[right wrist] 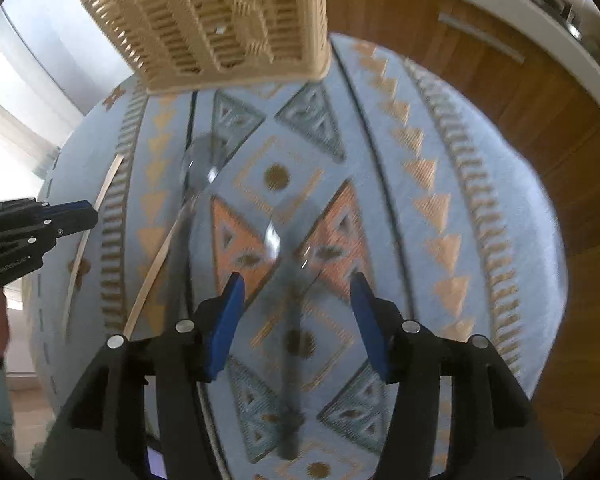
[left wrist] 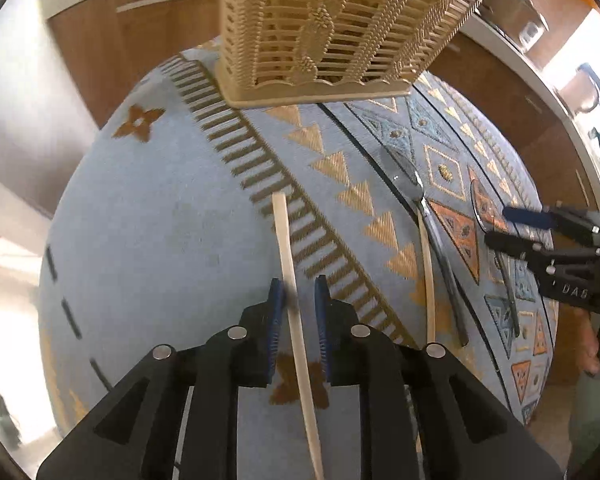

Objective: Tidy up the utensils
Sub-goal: 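Grasp a single wooden chopstick with the left tool while the right tool lifts its clear spoon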

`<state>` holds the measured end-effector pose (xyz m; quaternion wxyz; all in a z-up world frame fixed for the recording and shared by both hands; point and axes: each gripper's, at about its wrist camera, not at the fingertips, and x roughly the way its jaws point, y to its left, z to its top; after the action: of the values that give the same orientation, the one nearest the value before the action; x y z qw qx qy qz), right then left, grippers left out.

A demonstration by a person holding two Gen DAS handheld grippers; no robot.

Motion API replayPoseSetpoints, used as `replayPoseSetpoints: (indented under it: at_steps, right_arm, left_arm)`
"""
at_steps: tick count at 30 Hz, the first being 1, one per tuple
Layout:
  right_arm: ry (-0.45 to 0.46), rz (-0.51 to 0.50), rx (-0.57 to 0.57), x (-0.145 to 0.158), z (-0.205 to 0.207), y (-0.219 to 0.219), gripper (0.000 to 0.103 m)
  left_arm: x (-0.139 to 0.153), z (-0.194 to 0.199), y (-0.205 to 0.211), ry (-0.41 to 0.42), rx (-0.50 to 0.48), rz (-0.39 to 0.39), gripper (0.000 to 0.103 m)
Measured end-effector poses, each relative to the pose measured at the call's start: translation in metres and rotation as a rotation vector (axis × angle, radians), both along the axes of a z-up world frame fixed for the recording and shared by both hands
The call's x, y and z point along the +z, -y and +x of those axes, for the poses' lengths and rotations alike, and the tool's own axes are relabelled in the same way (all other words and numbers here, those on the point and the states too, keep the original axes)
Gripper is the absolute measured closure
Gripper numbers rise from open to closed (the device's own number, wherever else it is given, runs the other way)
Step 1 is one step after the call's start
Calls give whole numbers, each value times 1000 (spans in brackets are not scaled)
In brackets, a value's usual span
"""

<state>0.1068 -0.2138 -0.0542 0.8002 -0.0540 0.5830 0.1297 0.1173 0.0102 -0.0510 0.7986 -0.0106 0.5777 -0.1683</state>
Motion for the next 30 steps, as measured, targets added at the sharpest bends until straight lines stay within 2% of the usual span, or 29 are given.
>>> replayPoseSetpoints:
  at_steps: [4,5,9,14,15,16,17,19,21,24,26,30]
  right_arm:
    - [-50,34,-11,1,15,5,52]
    - [-55,30,-13,0,19,5,52]
    - [-76,-7,-10,-7,27,0,52]
    - [-59,-101,16,-7,18,-17,52]
    - [-57,-99,25,-6,16,-20,60]
    - [-53,-102,38,-5,14,-23,72]
    - [-53,-105,43,-4,14,-24,75]
    - [-36,-116,54,-2,12,-28,75]
    - [-5,-130,67,3,6,-30,75]
    - [44,-82,77,18,-11,-40,75]
    - [123,-46,82,41,-21,-38,75]
    - [246,74,100,84,-41,-26,75]
  left_arm:
    - [0,19,10,-62,-51,19,90]
    - [-2,21,11,-60,-51,33,95]
    - [-2,10,21,-4,-79,108,97]
    - [-1,4,22,32,-59,130,98]
    - [-1,3,25,45,-59,139,99]
    - [-1,1,25,56,-57,143,99]
    - [-1,0,24,66,-49,130,100]
    - [-1,0,17,79,-30,45,100]
    - [0,-3,11,118,-8,15,100]
    - [10,-12,2,202,23,-60,100]
    - [22,-18,-5,258,40,-106,100]
    - [61,-39,-14,412,45,-249,100]
